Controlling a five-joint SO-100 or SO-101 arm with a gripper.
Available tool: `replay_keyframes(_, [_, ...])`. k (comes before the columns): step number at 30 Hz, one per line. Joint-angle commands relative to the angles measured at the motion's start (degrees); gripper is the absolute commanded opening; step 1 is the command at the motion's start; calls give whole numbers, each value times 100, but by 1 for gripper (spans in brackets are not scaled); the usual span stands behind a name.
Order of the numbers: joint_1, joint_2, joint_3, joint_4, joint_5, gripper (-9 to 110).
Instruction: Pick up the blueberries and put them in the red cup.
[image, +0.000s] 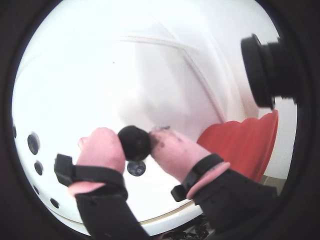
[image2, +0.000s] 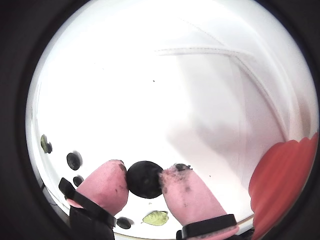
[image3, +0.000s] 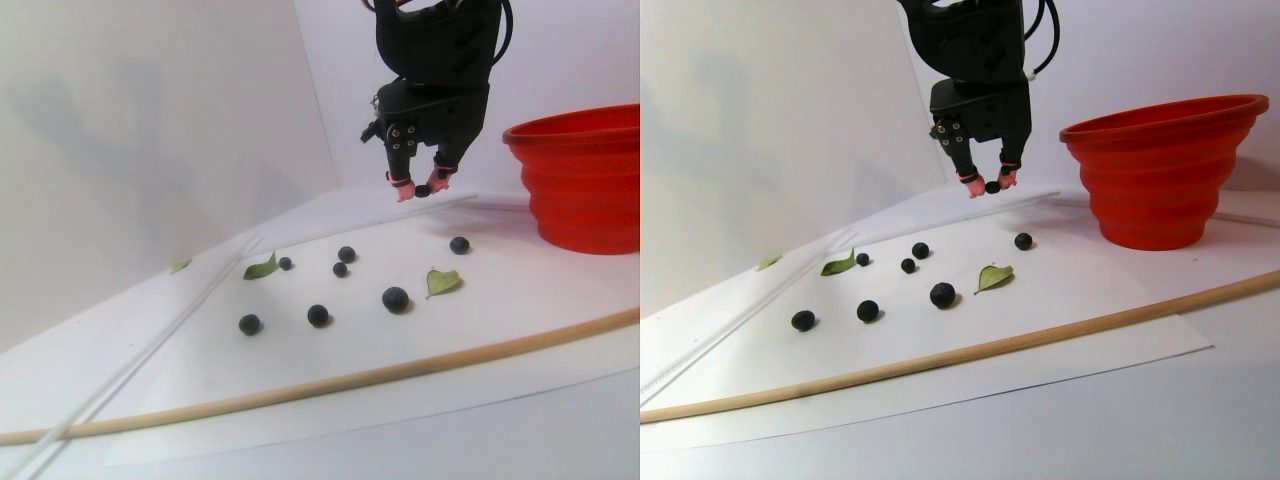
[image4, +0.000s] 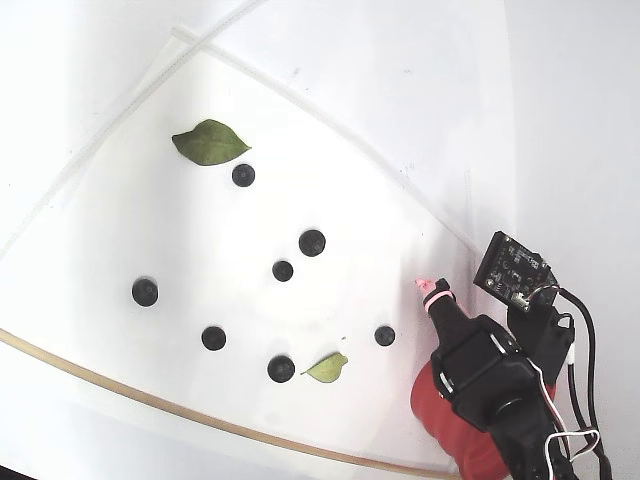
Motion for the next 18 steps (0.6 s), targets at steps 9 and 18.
replay_keyframes(9, [114, 1248, 237, 281, -202, 11])
replay_keyframes(18, [272, 1600, 439, 475, -343, 11])
